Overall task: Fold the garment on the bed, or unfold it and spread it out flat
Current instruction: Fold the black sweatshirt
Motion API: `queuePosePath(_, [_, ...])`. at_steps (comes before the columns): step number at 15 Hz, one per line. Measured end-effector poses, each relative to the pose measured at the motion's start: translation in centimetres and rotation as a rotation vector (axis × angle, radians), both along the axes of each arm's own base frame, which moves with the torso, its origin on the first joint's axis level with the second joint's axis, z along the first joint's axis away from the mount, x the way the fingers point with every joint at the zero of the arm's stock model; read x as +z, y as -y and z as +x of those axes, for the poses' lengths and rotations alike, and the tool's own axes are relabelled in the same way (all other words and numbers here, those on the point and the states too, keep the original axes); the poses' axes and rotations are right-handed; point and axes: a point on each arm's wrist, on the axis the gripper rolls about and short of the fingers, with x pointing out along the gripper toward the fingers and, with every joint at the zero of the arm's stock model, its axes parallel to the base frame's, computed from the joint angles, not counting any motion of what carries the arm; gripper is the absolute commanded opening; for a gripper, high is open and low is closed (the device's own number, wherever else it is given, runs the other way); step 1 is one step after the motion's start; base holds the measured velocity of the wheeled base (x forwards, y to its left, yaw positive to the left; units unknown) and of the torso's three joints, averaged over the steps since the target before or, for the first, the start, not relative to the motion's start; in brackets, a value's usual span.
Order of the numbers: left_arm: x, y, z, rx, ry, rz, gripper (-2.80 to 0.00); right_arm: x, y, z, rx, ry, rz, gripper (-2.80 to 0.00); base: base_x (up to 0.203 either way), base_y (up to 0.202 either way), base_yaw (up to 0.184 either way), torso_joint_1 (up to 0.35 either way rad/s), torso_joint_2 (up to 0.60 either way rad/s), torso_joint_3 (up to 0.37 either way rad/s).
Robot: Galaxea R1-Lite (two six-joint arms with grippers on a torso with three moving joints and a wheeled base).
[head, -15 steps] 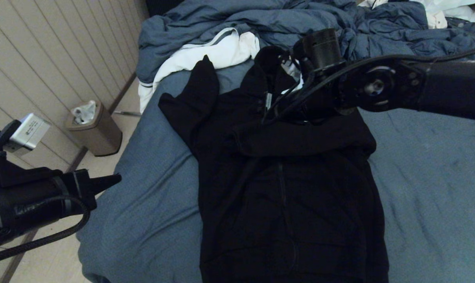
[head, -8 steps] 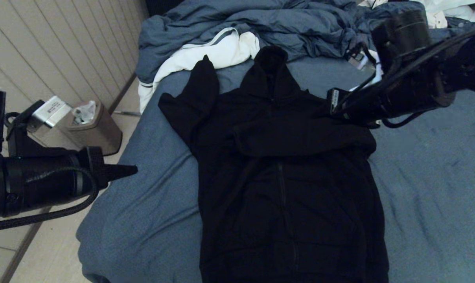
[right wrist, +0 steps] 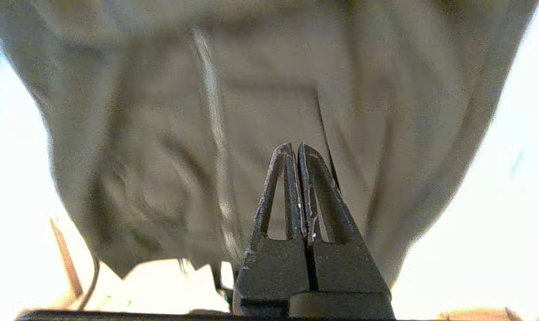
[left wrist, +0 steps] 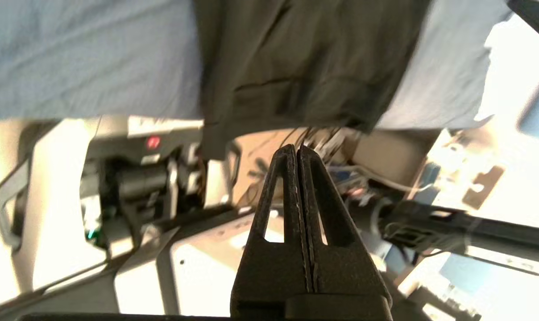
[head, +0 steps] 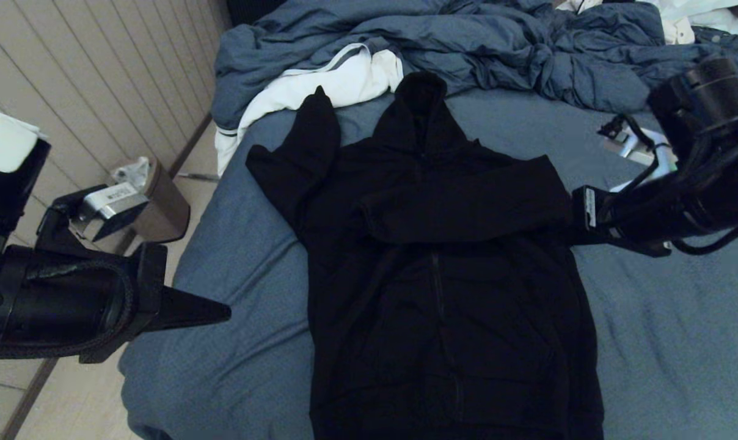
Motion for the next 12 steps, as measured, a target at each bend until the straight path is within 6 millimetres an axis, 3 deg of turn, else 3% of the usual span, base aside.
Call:
queuePosePath(3, [-2.0, 0.9, 0.7, -0.067, -0.038, 0.057, -2.80, -2.8, 0.8, -1.8, 0.024, -0.106, -0.012, -2.80, 0.000, 0.000, 0.000, 0.000, 0.00, 0.000])
queuePosePath(9, [-4.0, 4.1, -0.1, -0.220, -0.085, 0.116, -2.80, -7.1, 1.7, -7.0, 0.182, -0.221, -0.095, -2.80, 0.000, 0.000, 0.000, 0.000, 0.00, 0.000])
queuePosePath(12, [-4.8, 5.1, 0.3, -0.245, -0.089, 0.122, -2.80, -8.2, 1.8, -8.4, 0.248, -0.246, -0.093, -2.80, 0.000, 0.000, 0.000, 0.000, 0.00, 0.000])
